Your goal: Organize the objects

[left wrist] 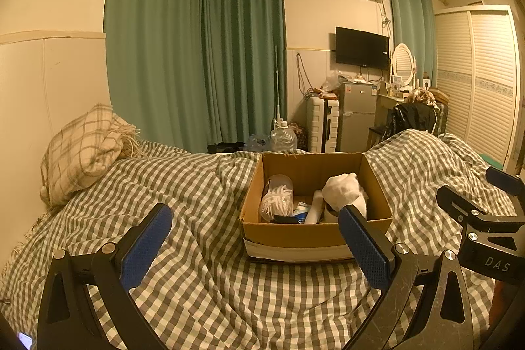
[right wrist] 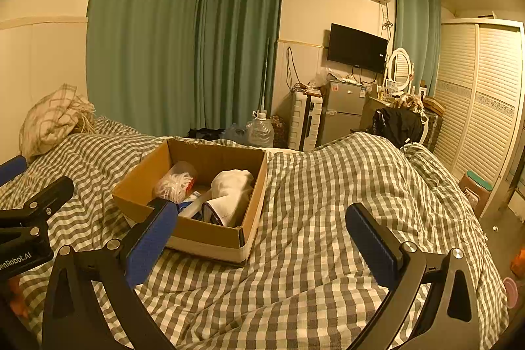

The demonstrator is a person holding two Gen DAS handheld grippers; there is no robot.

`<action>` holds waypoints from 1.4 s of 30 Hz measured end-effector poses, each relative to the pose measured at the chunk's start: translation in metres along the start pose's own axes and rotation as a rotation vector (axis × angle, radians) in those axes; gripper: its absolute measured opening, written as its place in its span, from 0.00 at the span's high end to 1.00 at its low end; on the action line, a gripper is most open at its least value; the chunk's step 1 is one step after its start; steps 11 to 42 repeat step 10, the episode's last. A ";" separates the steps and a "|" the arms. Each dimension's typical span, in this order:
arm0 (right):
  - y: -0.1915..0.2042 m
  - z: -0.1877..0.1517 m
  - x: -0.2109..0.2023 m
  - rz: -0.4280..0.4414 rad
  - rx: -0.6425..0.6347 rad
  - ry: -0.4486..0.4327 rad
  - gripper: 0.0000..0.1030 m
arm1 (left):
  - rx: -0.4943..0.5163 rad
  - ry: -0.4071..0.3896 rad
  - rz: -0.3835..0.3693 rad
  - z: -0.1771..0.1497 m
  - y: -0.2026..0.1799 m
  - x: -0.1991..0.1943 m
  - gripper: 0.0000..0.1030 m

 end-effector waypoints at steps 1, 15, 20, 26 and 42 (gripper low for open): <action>0.000 0.000 0.000 0.000 0.000 0.000 0.00 | 0.000 0.000 0.001 0.000 0.000 0.000 0.00; 0.000 0.000 0.000 0.000 -0.001 0.001 0.00 | 0.004 -0.002 0.011 -0.002 0.001 0.000 0.00; 0.000 0.000 0.000 0.000 -0.001 0.001 0.00 | 0.004 -0.002 0.011 -0.002 0.001 0.000 0.00; 0.000 0.000 0.000 0.000 -0.001 0.001 0.00 | 0.004 -0.002 0.011 -0.002 0.001 0.000 0.00; 0.000 0.000 0.000 0.000 -0.001 0.001 0.00 | 0.004 -0.002 0.011 -0.002 0.001 0.000 0.00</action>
Point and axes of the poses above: each gripper's, at about its wrist camera, not at the fingertips, and x roughly the way its jaws point, y to its left, z to its top, the point moved 10 cm from there along x, roughly the way its jaws point, and after that the axes turned 7 degrees about -y, right-handed, at the moved point
